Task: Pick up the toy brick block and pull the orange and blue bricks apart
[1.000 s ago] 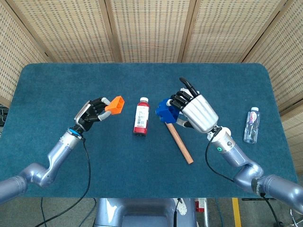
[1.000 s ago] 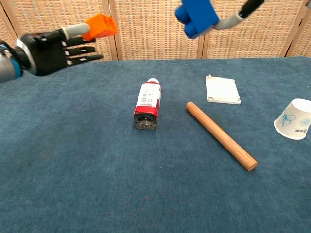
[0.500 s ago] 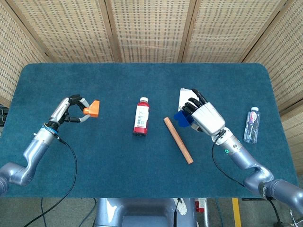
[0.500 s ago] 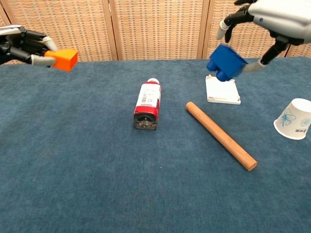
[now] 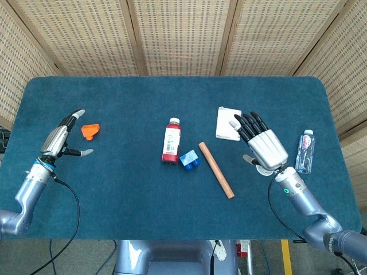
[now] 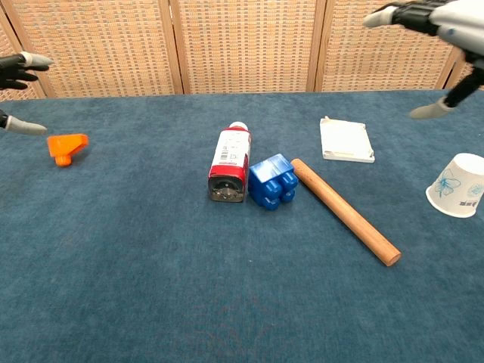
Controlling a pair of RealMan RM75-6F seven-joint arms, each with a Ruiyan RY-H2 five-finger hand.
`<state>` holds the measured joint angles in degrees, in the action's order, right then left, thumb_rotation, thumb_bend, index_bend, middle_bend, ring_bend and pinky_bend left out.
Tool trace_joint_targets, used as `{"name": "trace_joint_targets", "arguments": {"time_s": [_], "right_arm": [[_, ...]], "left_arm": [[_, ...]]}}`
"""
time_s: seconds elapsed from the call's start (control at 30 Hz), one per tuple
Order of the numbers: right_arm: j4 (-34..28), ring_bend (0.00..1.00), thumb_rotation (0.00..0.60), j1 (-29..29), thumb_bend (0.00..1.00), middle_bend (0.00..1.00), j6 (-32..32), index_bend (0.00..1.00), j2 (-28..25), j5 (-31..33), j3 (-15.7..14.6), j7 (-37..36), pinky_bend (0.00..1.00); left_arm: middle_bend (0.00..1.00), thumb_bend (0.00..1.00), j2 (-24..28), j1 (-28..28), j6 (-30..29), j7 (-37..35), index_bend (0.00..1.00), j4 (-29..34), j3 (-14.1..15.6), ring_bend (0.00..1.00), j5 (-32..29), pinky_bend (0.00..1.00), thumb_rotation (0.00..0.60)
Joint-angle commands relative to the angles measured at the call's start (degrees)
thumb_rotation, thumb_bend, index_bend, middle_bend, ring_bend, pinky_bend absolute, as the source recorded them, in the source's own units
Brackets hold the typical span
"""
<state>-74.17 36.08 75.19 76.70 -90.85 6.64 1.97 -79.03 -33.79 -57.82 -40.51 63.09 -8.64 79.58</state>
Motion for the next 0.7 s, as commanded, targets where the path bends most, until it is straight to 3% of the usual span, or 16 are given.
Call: {"name": "trace_joint_targets", "arguments": {"time_s": [0.03, 0.2, 0.47, 0.7], "right_arm": [[-1.4, 0.00, 0.600, -5.0, 0.00, 0.00, 5.4, 0.00, -2.2, 0.7, -1.1, -1.8, 0.00], [-3.1, 0.00, 0.600, -11.2, 0.00, 0.00, 9.2, 0.00, -4.9, 3.8, -2.3, -4.2, 0.00], [-2.9, 0.00, 0.600, -18.5, 0.00, 0.00, 14.0, 0.00, -6.4, 6.7, -3.5, -2.9, 0.00], [-1.3, 0.00, 0.600, -21.4, 0.00, 0.00, 15.6, 0.00, -6.6, 7.8, -3.0, -5.2, 0.00]], "left_arm": [[0.00, 0.00, 3.1, 3.5, -5.4, 3.7, 0.00, 4.8, 0.4, 0.00, 0.5, 0.00, 0.600], [0.00, 0.00, 6.7, 9.0, -14.2, 10.8, 0.00, 12.2, 0.8, 0.00, 0.2, 0.00, 0.600], [0.00, 0.00, 12.2, 17.8, -23.5, 25.5, 0.00, 22.8, 5.4, 0.00, 0.9, 0.00, 0.600], [0.00, 0.00, 14.4, 22.8, -27.7, 28.3, 0.00, 26.4, 7.7, 0.00, 1.2, 0.00, 0.600]]}}
